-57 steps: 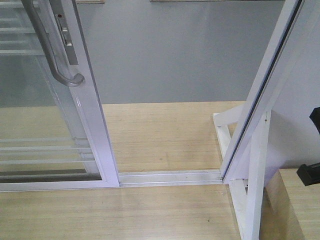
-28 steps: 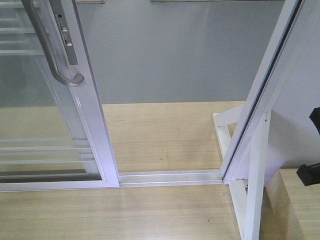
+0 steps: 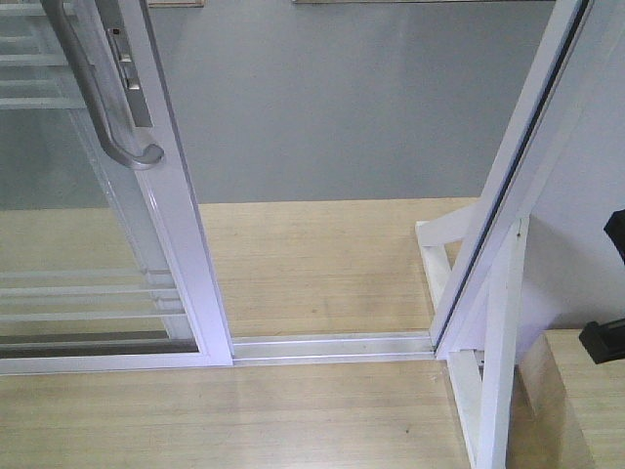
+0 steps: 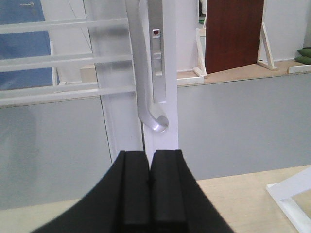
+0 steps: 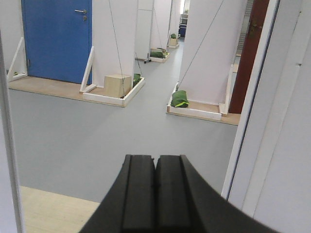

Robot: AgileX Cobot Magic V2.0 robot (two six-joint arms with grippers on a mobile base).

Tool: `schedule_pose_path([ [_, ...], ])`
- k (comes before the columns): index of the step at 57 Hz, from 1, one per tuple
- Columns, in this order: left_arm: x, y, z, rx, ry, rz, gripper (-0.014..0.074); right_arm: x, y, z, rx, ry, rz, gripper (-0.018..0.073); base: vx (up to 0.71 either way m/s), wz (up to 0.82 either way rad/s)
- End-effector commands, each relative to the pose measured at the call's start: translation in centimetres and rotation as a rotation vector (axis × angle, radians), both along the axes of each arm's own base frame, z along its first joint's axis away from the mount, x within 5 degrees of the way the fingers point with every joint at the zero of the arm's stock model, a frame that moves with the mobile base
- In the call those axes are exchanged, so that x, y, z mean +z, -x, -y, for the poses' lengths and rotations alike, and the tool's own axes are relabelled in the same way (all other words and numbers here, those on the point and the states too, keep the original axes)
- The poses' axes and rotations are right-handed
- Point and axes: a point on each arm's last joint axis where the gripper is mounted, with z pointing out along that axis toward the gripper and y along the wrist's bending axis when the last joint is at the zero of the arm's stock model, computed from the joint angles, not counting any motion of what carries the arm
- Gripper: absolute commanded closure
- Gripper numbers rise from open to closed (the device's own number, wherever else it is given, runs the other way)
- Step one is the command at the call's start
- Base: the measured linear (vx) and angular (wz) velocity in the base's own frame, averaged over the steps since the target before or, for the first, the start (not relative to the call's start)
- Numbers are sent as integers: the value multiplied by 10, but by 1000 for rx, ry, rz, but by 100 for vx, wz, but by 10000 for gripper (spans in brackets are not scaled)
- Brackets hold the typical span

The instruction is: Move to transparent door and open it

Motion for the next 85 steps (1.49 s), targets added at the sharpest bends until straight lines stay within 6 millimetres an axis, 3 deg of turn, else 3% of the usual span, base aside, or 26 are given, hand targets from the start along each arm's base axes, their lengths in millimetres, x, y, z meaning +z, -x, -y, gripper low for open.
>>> schedule_pose_path([
  [1,-6,7,0,-8,2,109,596,15,-2,4,-42,-2,78,561,0,0],
  [6,-19,10,0,-7,12,101,596,14,-2,4,-43,-2,77,561,0,0],
  [61,-18,10,0,-7,9,83,596,14,-2,3,-42,-1,74,561,0,0],
  [68,-18,10,0,-7,9,83,596,15,-2,3,-34,61,99,561,0,0],
  [79,-18,10,0,-7,9,83,596,6,7,-2,48,115,28,561,0,0],
  [85,-18,10,0,-7,9,83,596,-14,19,2,45,85,25,561,0,0],
])
